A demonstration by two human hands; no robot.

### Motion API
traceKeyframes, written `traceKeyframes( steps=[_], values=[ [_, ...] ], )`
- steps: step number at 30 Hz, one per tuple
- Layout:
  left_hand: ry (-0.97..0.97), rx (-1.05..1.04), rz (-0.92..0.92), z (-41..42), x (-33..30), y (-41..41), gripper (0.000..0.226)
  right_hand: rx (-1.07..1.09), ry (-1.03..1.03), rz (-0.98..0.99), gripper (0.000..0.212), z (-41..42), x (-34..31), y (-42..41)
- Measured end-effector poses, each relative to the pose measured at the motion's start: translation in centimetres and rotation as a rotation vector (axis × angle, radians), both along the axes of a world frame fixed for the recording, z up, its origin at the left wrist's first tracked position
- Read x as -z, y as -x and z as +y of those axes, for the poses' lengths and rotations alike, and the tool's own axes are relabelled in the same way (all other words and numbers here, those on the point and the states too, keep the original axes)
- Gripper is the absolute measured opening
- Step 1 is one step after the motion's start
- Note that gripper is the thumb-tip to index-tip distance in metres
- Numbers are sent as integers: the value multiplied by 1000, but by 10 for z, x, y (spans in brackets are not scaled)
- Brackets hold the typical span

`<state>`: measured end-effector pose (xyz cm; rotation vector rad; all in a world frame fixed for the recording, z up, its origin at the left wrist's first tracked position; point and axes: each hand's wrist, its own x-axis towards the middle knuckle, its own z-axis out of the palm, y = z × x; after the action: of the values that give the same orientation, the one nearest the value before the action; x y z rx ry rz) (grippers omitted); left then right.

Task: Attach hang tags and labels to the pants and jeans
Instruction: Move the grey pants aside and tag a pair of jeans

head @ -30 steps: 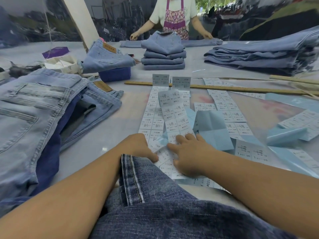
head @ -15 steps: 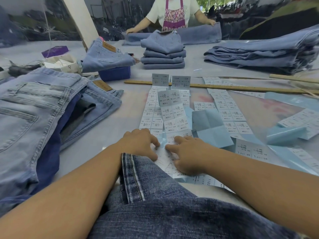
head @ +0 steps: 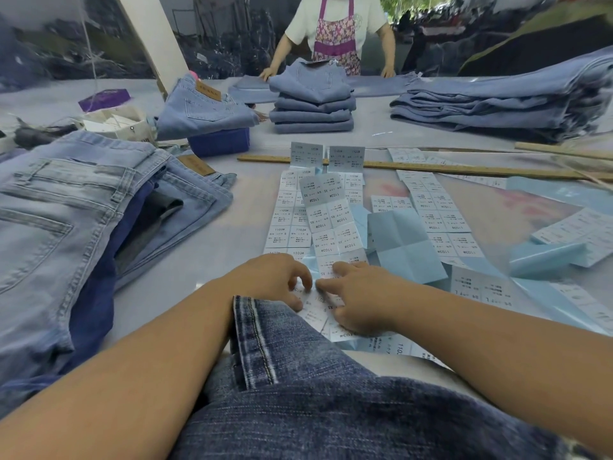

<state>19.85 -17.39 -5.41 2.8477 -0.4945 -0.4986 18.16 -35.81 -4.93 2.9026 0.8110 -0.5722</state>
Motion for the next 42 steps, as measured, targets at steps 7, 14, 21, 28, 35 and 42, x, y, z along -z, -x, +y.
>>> traceKeyframes(
  steps=[7, 14, 21, 28, 35, 42],
  values=[
    [-13, -3, 14, 2, 5, -1, 22, 0, -2, 0, 48, 0, 0, 0],
    [-6, 10, 5, 5, 3, 0, 35, 0, 2, 16, 53, 0, -2, 0],
    [26, 21, 6, 7, 5, -3, 28, -7, 9, 26, 51, 1, -3, 2],
    [8, 20, 38, 7, 6, -3, 24, -9, 17, 35, 51, 1, -5, 2],
    [-7, 27, 11, 7, 1, 0, 30, -14, 29, 40, 54, 1, -5, 3],
    [21, 45, 23, 8, 2, 1, 41, -28, 48, 49, 59, 1, -5, 2]
  ],
)
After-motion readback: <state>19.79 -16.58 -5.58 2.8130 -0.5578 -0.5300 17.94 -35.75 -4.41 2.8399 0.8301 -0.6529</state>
